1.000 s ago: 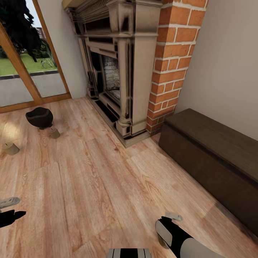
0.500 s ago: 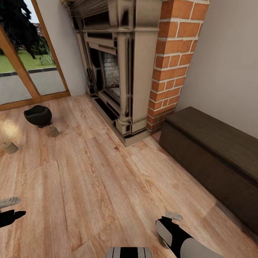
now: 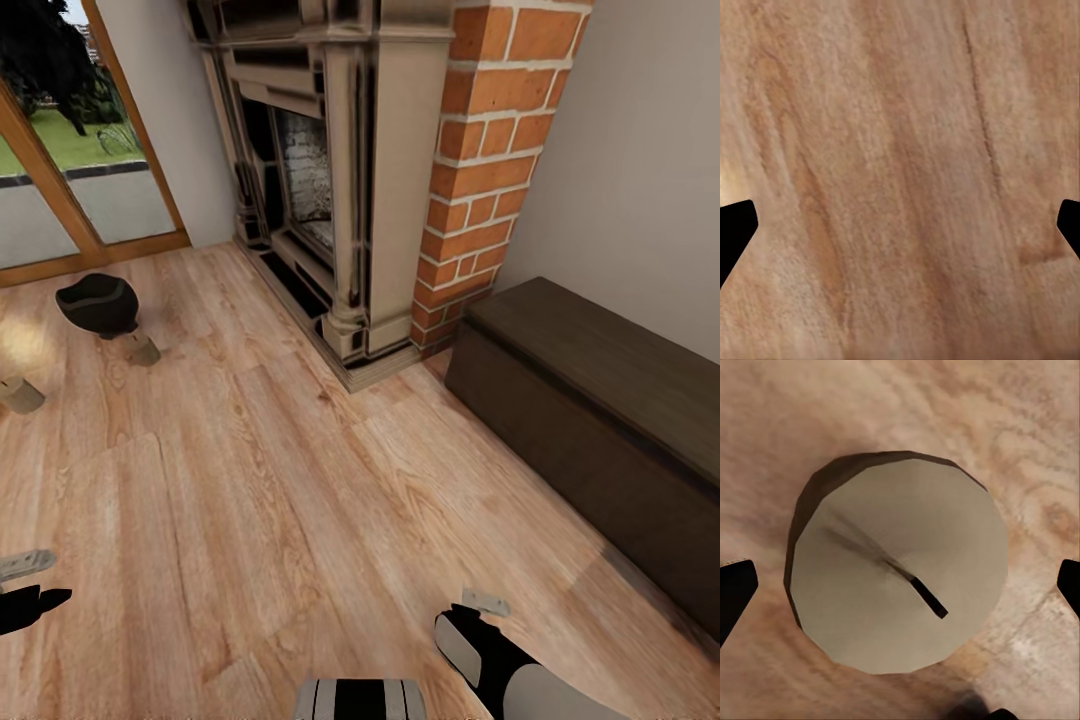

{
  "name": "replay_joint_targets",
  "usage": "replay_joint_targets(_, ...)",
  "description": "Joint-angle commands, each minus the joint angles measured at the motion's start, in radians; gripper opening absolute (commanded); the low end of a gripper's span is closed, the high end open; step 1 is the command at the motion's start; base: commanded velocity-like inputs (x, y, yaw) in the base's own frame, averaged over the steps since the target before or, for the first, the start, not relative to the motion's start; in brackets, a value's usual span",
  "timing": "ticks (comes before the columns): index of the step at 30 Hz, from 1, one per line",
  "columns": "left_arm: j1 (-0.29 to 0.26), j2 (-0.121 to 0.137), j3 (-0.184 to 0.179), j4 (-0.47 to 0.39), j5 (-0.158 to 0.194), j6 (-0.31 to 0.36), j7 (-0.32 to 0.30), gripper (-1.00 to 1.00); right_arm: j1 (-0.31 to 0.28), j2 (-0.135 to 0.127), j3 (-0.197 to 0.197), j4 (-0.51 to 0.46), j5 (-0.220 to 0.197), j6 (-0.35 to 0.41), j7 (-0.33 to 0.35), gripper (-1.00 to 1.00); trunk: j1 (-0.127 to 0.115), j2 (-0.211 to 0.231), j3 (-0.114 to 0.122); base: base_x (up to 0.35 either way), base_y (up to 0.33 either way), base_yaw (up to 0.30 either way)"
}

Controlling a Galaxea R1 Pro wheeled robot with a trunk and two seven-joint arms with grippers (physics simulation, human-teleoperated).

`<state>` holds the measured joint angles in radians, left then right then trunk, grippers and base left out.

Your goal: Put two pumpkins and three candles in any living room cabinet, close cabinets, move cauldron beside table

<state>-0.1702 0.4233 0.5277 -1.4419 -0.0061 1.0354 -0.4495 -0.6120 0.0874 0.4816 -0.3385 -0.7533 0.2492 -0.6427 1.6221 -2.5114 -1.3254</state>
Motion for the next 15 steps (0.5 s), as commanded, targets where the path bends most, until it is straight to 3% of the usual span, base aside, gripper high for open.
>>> replay_joint_targets(1, 0.000, 0.000, 0.000, 0.000, 0.000, 0.000, 0.000, 1.00, 0.000, 0.000, 0.000, 0.000, 0.000, 0.000, 0.000, 1.00, 0.000, 0.000, -0.004, 0.000, 0.000, 0.000)
replay_joint_targets(9, 0.000, 0.000, 0.000, 0.000, 0.000, 0.000, 0.000, 1.00, 0.000, 0.000, 0.000, 0.000, 0.000, -0.001, 0.000, 1.00, 0.004, -0.002, -0.035, 0.000, 0.000, 0.000)
replay_joint_targets(15, 0.000, 0.000, 0.000, 0.000, 0.000, 0.000, 0.000, 1.00, 0.000, 0.000, 0.000, 0.000, 0.000, -0.001, 0.000, 1.00, 0.004, -0.002, -0.035, 0.000, 0.000, 0.000)
